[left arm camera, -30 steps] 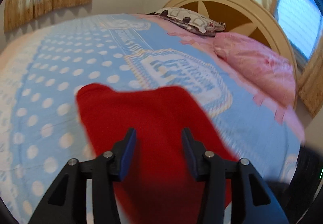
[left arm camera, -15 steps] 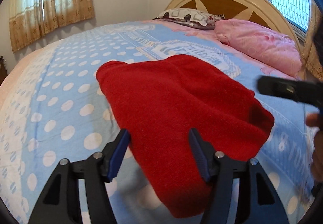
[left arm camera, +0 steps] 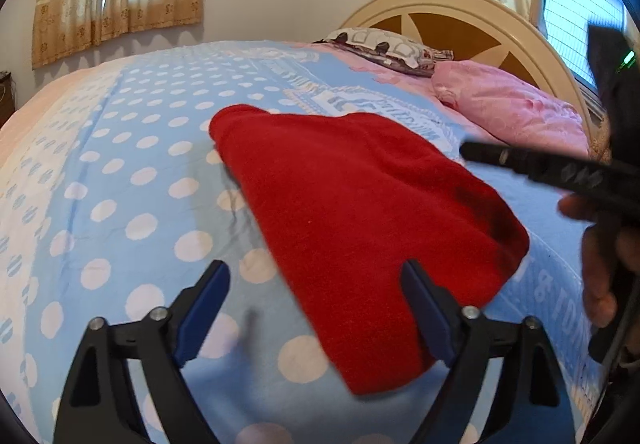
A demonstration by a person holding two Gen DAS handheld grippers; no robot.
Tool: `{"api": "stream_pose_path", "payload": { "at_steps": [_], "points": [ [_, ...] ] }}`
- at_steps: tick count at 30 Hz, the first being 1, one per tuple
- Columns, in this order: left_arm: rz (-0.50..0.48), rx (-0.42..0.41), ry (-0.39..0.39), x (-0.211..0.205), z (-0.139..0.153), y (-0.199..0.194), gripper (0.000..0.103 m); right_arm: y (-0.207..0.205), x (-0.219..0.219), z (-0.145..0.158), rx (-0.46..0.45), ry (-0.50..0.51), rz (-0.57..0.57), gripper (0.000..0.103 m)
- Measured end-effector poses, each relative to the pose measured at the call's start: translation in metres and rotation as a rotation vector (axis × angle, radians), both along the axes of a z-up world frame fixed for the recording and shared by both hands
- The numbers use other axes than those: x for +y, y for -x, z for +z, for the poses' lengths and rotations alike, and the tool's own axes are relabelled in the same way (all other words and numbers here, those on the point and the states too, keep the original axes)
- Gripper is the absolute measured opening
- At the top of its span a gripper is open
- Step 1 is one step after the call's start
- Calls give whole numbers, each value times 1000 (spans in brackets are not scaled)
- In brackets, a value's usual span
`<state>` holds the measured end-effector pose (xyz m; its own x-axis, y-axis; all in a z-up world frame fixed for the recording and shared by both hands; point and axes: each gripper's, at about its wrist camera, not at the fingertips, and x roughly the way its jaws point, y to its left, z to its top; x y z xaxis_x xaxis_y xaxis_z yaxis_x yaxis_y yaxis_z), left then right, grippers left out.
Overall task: Fold small clothes
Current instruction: 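Press the folded red bundle flat with the right tool fingers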
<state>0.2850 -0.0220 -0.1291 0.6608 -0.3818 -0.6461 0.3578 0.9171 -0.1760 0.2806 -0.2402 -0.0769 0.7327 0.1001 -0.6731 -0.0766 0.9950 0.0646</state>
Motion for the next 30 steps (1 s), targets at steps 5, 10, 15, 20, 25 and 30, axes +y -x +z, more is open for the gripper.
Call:
{"api": "stream_pose_path", "payload": {
  "at_steps": [5,10,15,20,25,30],
  "points": [
    [7,18,-1,1,-4,-3,96,-19,30,0,42,-97,176,43],
    [1,24,-2,1,-6,-3,97,-44,25,-28,151,-104,128,43],
    [-17,21,-15,-2,-6,-3,99,-54,-5,-46,172,-109,64,34],
    [-22,20,-22,-4,-6,-2,100,-58,0,-53,154,-51,86,34],
    [-26,38,-12,-5,-7,-3,102,-63,-5,-56,162,-65,91,34],
    [-23,40,-20,-6,-7,-2,102,-71,-17,-59,185,-120,86,34]
  ]
}}
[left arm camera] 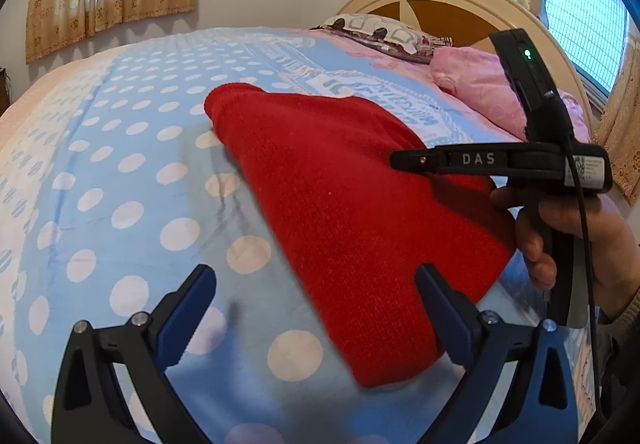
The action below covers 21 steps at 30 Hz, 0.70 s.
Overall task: Fold small clothes
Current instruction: 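Press the folded red bundle flat with the right tool fingers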
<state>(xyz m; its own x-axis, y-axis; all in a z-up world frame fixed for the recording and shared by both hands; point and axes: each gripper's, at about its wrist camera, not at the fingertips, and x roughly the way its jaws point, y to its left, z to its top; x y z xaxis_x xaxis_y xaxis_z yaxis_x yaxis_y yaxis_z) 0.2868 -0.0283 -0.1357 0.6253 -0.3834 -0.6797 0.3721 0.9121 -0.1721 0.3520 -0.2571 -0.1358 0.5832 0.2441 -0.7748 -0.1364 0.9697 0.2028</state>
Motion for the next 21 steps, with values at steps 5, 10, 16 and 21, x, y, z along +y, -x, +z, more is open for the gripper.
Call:
{"api": "stream_pose_path", "payload": {
  "at_steps": [5,10,16,21],
  "points": [
    [35,-51,-3,4,11,4,102,5,14,23,-30,81,-7,36],
    [38,-29,-23,0,6,-2,102,-5,38,39,-67,100,93,36],
    [10,-5,-28,-4,2,-2,102,-36,26,1,39,107,75,34],
    [29,-3,-26,-3,16,-1,102,-34,18,7,30,57,111,36]
  ]
}}
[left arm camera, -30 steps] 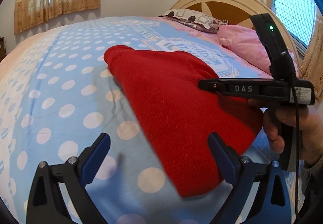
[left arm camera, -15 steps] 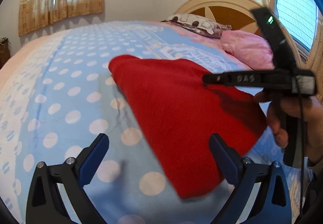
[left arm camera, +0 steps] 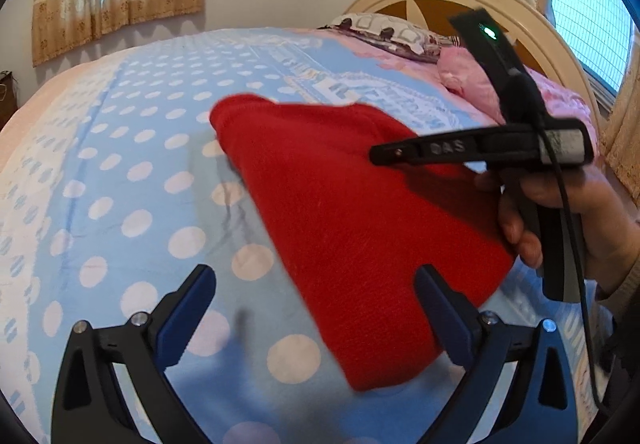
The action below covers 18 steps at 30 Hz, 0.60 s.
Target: Fold small clothes
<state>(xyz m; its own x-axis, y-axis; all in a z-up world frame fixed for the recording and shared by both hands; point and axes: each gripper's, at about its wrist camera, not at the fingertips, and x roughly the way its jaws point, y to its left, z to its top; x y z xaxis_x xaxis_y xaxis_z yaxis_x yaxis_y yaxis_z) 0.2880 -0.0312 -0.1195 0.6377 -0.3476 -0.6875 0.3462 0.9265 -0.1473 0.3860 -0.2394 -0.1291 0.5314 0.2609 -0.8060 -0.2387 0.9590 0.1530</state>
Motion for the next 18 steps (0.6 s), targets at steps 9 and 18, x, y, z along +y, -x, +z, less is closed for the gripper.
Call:
{"api": "stream_pose_path", "payload": {
  "at_steps": [9,18],
  "points": [
    [33,106,78,3,-17,-21,103,-5,-67,19,-32,-172,-68,55],
    [22,122,97,-4,-25,-21,103,-33,-77,-25,99,-286,-49,60]
  ]
}}
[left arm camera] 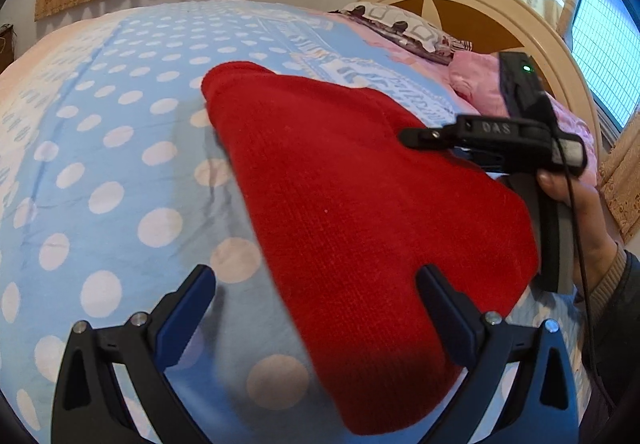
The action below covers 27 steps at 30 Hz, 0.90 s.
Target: Fold small clothes
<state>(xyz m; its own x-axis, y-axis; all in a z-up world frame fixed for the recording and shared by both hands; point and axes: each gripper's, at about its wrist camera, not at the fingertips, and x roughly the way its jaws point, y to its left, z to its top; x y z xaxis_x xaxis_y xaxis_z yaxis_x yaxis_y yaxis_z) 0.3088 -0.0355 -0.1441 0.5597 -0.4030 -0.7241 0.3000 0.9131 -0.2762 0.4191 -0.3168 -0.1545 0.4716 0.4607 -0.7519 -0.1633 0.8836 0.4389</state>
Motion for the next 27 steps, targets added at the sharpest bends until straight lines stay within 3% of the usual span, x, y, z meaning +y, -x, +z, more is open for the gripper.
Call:
{"api": "stream_pose_path", "payload": {
  "at_steps": [5,11,16,24,27],
  "points": [
    [-4,28,39,1,-6,-6,103,-11,4,-5,-10,-5,15,67],
    [-6,34,54,-2,-8,-6,103,-18,8,-8,-33,-19,24,66],
    [-7,36,56,-2,-7,-6,103,-23,14,-8,-42,-40,40,43],
    [-20,36,67,-3,-7,-7,102,-20,19,-8,-61,-71,56,29],
    [-40,31,84,-4,-6,-7,92,-15,22,-5,-90,-49,53,28]
  ]
}}
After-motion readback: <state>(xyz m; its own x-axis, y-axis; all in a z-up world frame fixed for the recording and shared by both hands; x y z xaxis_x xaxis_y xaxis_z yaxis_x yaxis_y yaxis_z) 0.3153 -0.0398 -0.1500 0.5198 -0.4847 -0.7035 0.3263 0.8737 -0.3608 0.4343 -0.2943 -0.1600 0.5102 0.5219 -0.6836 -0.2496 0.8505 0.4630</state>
